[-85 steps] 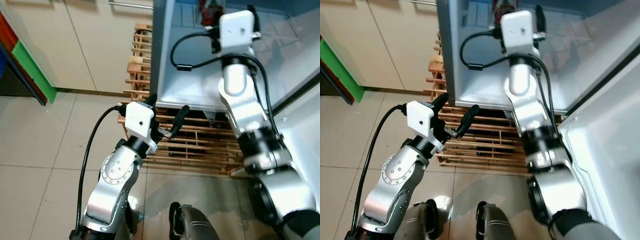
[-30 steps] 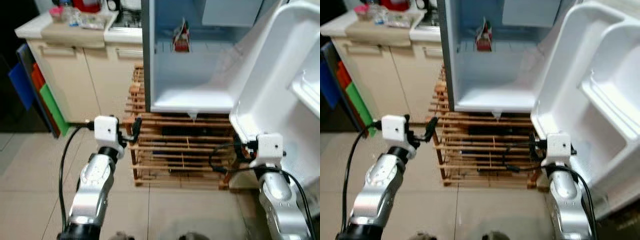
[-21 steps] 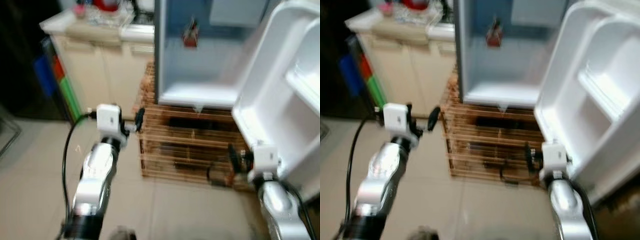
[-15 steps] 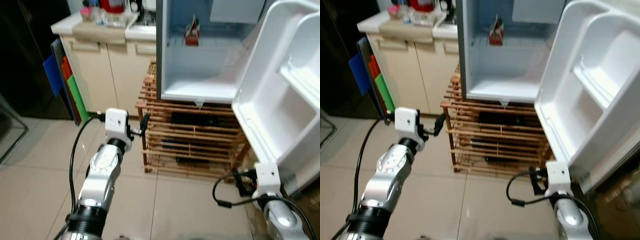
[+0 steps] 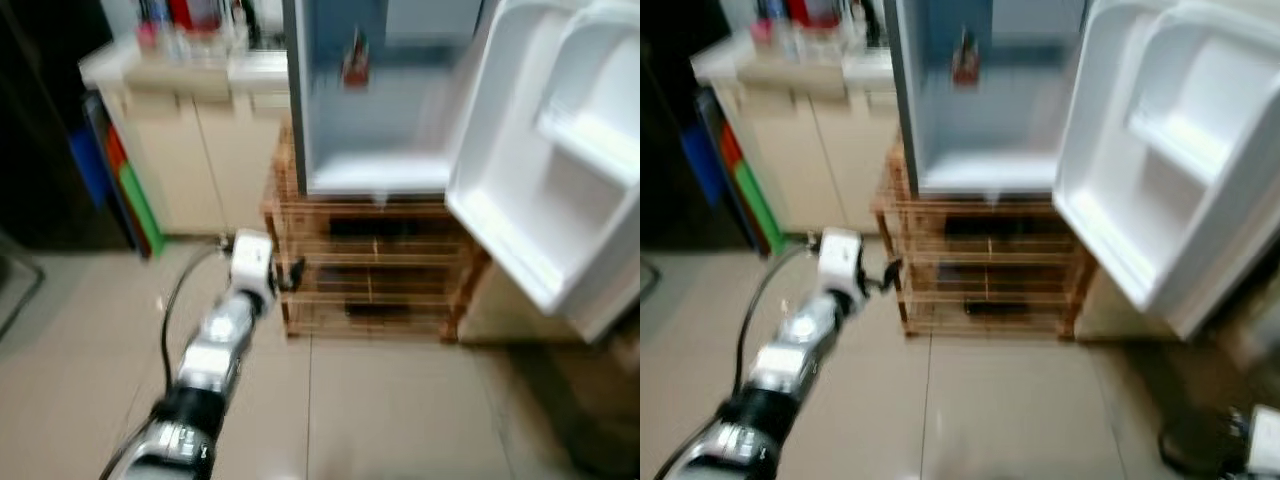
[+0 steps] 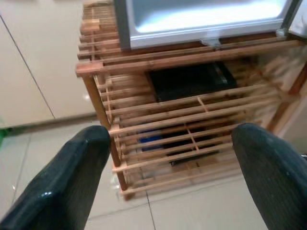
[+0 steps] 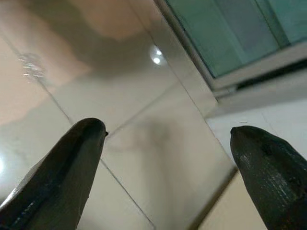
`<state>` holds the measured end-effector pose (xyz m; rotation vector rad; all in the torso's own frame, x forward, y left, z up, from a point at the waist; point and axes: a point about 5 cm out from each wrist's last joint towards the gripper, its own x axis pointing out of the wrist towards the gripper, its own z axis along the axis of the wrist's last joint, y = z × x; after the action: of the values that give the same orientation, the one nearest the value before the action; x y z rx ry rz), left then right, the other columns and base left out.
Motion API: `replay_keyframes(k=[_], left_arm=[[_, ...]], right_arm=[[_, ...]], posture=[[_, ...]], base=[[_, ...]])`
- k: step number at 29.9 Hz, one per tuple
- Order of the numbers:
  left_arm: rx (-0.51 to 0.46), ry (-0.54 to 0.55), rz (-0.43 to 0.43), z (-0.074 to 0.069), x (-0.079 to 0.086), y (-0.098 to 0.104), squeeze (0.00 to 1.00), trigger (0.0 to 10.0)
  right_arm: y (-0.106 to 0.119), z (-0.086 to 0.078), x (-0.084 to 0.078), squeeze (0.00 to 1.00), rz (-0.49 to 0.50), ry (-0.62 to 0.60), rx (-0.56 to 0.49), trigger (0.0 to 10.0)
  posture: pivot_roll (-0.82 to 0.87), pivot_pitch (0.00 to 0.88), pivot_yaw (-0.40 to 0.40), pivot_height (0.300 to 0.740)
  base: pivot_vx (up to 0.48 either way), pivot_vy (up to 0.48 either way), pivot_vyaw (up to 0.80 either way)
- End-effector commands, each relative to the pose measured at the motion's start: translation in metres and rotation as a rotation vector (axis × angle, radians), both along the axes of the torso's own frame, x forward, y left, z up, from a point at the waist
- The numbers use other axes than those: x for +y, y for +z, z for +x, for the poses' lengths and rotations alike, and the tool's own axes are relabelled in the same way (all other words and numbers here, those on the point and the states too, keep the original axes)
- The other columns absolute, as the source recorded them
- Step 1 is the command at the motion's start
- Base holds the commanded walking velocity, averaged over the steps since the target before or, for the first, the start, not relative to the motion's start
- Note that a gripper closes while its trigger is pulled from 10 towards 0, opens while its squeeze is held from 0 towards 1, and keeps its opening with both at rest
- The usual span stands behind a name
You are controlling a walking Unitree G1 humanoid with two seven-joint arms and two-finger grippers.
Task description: Restocking fridge
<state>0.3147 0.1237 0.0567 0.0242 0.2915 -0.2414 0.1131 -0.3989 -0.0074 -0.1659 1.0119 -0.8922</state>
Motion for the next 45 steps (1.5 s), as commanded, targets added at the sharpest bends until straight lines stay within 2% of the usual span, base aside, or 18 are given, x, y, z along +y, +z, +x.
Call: replay_keyframes(k=[1,3,4,5,7,8,11,13,17,18,21,28,30,38,40,45], left_arm=[[-0.003,-0.001,0.004,0.001,0.001,0.0,0.0,10.0],[-0.005,-0.006,0.002,0.001,0.0,-0.003,0.0,10.0],[-0.005,-0.006,0.002,0.001,0.0,-0.003,0.0,10.0],[-0.015,-0.011,0.001,0.002,-0.001,-0.003,0.0,10.0],[-0.034,-0.018,0.007,0.003,-0.002,-0.002,0.0,10.0],[-0.034,-0.018,0.007,0.003,-0.002,-0.002,0.0,10.0],[-0.072,-0.028,0.015,0.003,-0.005,0.0,0.0,10.0],[-0.079,-0.031,0.015,0.003,-0.006,0.0,0.0,10.0],[-0.082,-0.032,0.013,0.002,-0.007,0.0,0.0,10.0],[-0.096,-0.035,0.013,0.003,-0.007,0.001,0.0,10.0],[-0.114,-0.038,0.011,0.005,-0.007,0.003,0.0,10.0],[-0.137,-0.05,0.008,0.007,-0.009,0.006,0.0,10.0],[-0.155,-0.057,-0.005,0.008,-0.011,0.009,0.0,10.0],[-0.232,-0.056,-0.059,0.012,-0.015,0.023,0.0,10.0],[-0.255,-0.05,-0.091,0.014,-0.016,0.029,0.0,10.0],[-0.257,-0.05,-0.087,0.015,-0.015,0.029,0.0,10.0]], right_arm=[[0.009,0.002,-0.012,0.0,-0.022,-0.045,-0.032,10.0],[0.026,0.007,-0.028,0.0,-0.125,-0.061,-0.107,10.0],[0.026,0.007,-0.028,0.0,-0.125,-0.061,-0.107,10.0],[0.038,0.011,-0.032,0.0,-0.214,-0.021,-0.173,10.0],[0.057,0.018,-0.035,0.0,-0.327,0.033,-0.274,10.0],[0.057,0.018,-0.035,0.0,-0.327,0.033,-0.274,10.0],[0.092,0.036,-0.039,0.0,-0.467,0.072,-0.393,10.0],[0.099,0.042,-0.04,0.0,-0.483,0.081,-0.428,10.0],[0.104,0.046,-0.041,0.0,-0.49,0.083,-0.455,10.0],[0.113,0.056,-0.041,0.0,-0.476,0.105,-0.54,10.0],[0.121,0.061,-0.043,0.0,-0.439,0.109,-0.641,10.0],[0.131,0.066,-0.046,0.0,-0.403,0.106,-0.74,10.0],[0.134,0.07,-0.045,0.0,-0.354,0.104,-0.81,10.0],[0.127,0.065,-0.047,0.0,-0.341,0.103,-0.785,10.0],[0.121,0.064,-0.046,0.0,-0.33,0.096,-0.771,10.0],[0.124,0.061,-0.054,0.0,-0.357,0.065,-0.765,10.0]], posture=[[-0.25,0.0,0.014,0.732],[-0.26,0.0,0.015,0.732],[-0.26,0.0,0.015,0.732],[-0.25,0.0,0.011,0.732],[-0.26,0.0,0.009,0.732],[-0.26,0.0,0.009,0.732],[-0.26,0.0,0.012,0.732],[-0.26,0.0,0.012,0.732],[-0.26,0.0,0.012,0.732],[-0.26,0.0,0.024,0.732],[-0.27,0.0,0.036,0.732],[-0.27,0.0,0.042,0.732],[-0.28,0.0,0.044,0.732],[-0.28,0.0,0.042,0.732],[-0.28,0.0,0.049,0.732],[-0.28,0.0,0.057,0.732]], base=[[0.0,0.0,0.0],[0.0,0.0,0.0],[0.0,0.0,0.0],[0.0,0.0,0.0],[0.0,0.0,0.0],[0.0,0.0,0.0],[0.0,0.0,0.0],[0.0,0.0,0.0],[0.0,0.0,0.0],[0.0,0.0,0.0],[0.0,0.0,0.0],[0.0,0.0,0.0],[0.0,0.0,0.0],[0.0,0.0,0.0],[0.0,-0.373,0.0],[0.0,-0.449,0.0]])
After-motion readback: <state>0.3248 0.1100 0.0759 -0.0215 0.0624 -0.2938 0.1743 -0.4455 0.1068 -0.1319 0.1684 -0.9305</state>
